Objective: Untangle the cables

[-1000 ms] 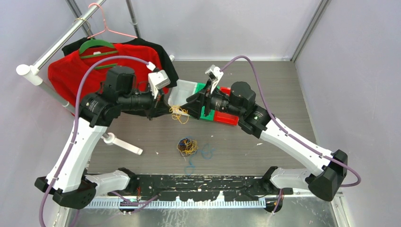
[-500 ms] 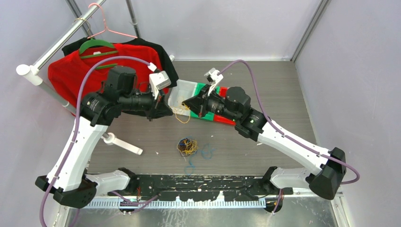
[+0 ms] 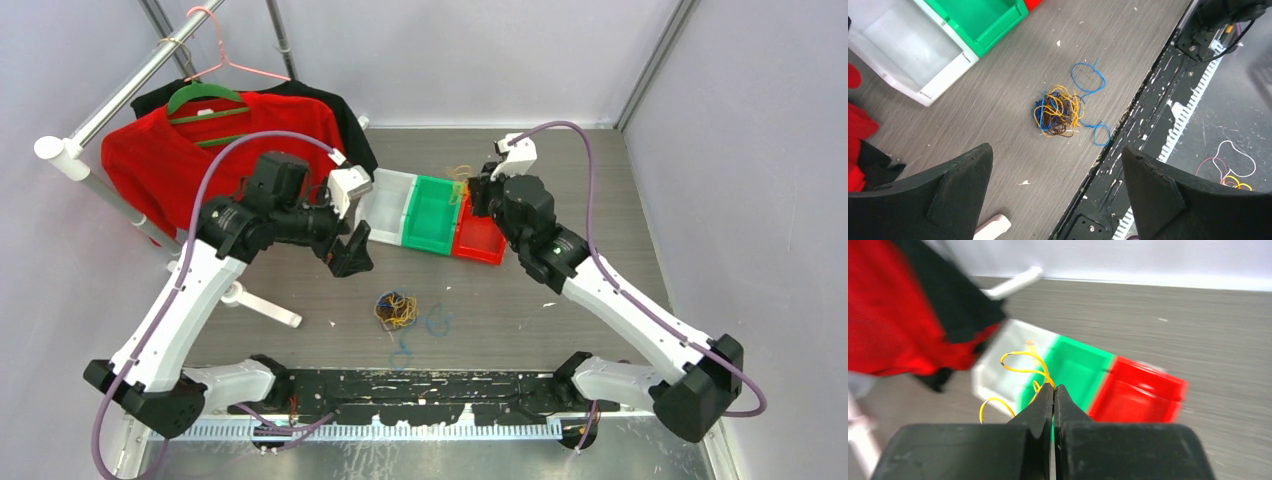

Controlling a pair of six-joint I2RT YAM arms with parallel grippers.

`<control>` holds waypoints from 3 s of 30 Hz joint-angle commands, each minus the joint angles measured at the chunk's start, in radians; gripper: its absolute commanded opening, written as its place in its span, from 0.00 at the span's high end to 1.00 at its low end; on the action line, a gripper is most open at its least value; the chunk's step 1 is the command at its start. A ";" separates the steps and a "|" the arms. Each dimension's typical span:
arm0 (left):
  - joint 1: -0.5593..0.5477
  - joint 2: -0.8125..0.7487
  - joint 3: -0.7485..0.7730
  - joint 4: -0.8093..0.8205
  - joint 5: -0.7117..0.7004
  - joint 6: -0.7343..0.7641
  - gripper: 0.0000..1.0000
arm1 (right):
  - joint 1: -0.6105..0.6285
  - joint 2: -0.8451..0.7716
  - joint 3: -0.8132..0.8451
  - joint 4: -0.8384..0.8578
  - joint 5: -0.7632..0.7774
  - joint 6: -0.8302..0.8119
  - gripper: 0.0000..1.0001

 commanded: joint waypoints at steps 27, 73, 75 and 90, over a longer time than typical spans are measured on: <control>-0.003 0.163 -0.219 0.014 0.036 0.087 0.12 | -0.197 0.375 0.300 -0.411 0.137 -0.005 0.31; 0.005 0.292 -0.513 0.493 -0.149 0.021 0.92 | 0.257 0.336 -0.312 0.016 -0.470 -0.188 0.69; 0.009 0.271 -0.513 0.491 -0.189 0.030 0.95 | 0.257 0.312 -0.311 0.005 -0.427 -0.172 0.84; 0.012 0.155 -0.596 0.443 -0.140 0.023 1.00 | 0.089 0.000 -0.087 -0.110 -0.345 -0.063 0.99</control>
